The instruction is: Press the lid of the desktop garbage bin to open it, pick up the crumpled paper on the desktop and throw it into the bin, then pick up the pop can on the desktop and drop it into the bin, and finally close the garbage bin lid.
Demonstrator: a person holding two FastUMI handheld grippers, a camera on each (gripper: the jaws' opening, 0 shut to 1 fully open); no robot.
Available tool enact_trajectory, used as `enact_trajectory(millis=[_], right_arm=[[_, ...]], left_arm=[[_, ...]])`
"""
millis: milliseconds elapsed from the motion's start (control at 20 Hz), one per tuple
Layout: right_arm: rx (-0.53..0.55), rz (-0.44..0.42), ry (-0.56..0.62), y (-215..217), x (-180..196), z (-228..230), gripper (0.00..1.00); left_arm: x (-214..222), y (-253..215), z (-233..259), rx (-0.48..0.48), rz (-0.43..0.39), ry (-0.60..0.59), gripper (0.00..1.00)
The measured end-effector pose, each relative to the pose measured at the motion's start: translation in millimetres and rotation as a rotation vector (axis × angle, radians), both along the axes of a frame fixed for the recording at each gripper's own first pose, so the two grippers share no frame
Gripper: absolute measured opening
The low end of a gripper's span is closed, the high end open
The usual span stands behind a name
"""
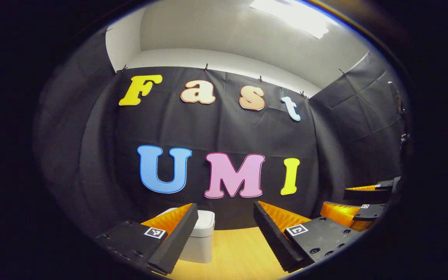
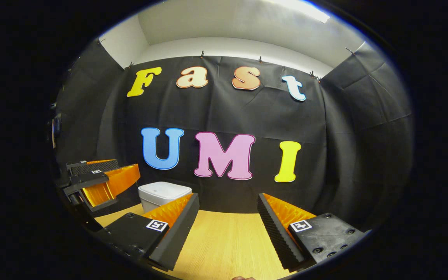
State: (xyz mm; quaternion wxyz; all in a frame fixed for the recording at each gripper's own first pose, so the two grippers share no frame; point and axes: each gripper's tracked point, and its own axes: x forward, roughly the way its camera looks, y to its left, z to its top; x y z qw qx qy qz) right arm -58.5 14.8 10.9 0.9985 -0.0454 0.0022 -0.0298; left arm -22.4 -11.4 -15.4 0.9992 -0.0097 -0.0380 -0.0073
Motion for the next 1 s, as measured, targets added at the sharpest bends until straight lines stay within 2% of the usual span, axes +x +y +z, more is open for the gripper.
enact_trajectory(millis=[150,350,1000], right_arm=[[-0.006,-0.021,-0.014,-1.8,-4.5,4.7,0.98],[0.005,-0.036,-0.007,-1.4,-8.1,2.1,0.98],[0.02,-0.006,0.027,6.1,-5.9,-4.5,0.98]], left_arm=[[-2.8,1.1,2.9,0.034,-0.013,-0.012,0.96],[-10.8,0.1,-3.2,0.018,-0.022,0.005,0.96],[-17.1,2.5,-12.5,0.028,-0.018,0.032,0.96]])
